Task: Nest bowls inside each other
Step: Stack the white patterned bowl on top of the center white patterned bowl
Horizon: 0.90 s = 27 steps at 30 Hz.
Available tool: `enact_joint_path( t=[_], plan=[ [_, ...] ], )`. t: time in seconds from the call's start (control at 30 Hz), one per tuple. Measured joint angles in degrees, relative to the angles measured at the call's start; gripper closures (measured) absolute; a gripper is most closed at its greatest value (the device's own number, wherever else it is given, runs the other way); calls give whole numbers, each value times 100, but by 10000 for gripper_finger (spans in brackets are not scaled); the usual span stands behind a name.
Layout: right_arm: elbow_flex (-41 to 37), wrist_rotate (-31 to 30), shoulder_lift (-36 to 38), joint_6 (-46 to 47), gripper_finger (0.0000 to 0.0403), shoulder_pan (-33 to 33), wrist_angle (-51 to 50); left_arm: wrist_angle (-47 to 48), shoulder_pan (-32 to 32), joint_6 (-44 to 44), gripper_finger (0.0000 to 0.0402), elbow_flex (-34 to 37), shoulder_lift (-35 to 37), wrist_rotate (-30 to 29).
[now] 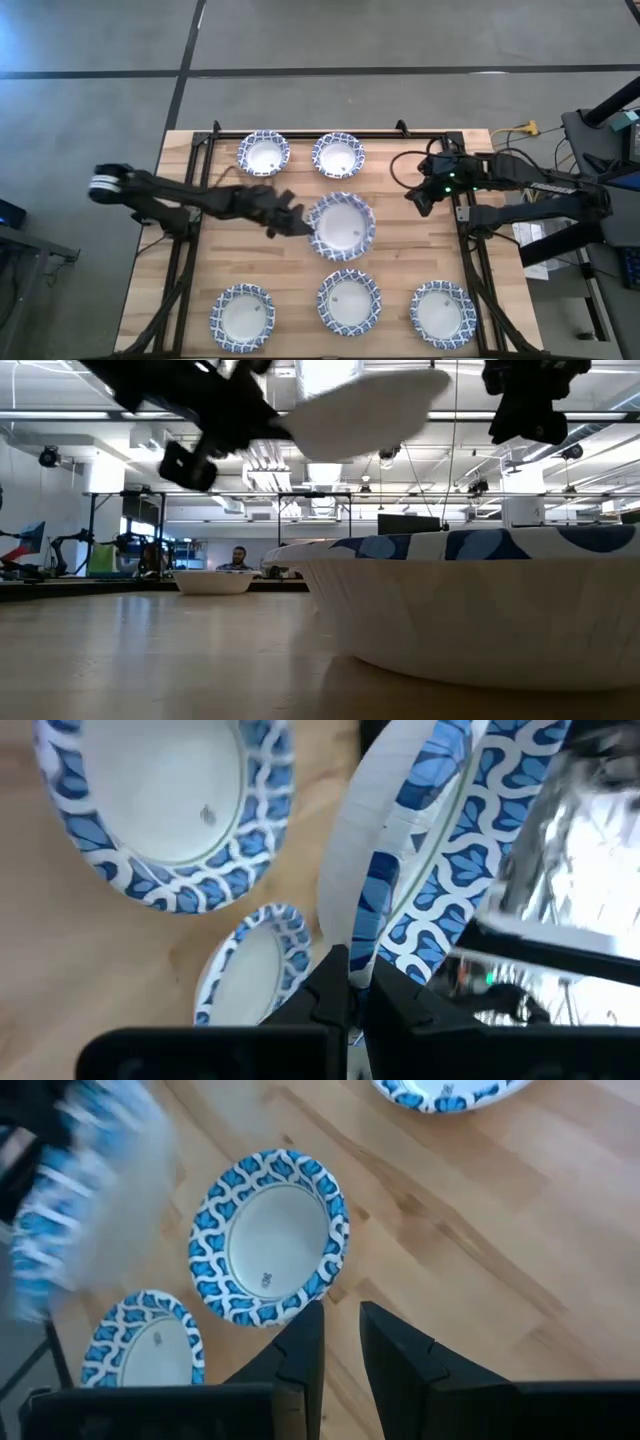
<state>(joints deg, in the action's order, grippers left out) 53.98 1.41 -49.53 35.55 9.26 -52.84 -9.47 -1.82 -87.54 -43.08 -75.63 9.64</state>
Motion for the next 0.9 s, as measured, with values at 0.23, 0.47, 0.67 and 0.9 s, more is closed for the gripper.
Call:
enact_joint_path(
  t=[0.23, 0.47, 0.67, 0.9],
  plan=[
    [0, -1, 651, -273, 339, 0, -53, -218, 681, 51, 402, -524, -1518, 1733],
    [-7, 0, 1080, -280, 339, -2, -98, -158, 867, 134, 401, -964, -1991, 1899],
    [-7, -2, 1172, -282, 339, -1, -98, 807, 900, 444, 401, -1033, -2060, 1816],
    [-11, -2, 1161, -308, 339, -2, -98, 1195, 955, 694, 401, -1041, -2054, 1399]
  ],
)
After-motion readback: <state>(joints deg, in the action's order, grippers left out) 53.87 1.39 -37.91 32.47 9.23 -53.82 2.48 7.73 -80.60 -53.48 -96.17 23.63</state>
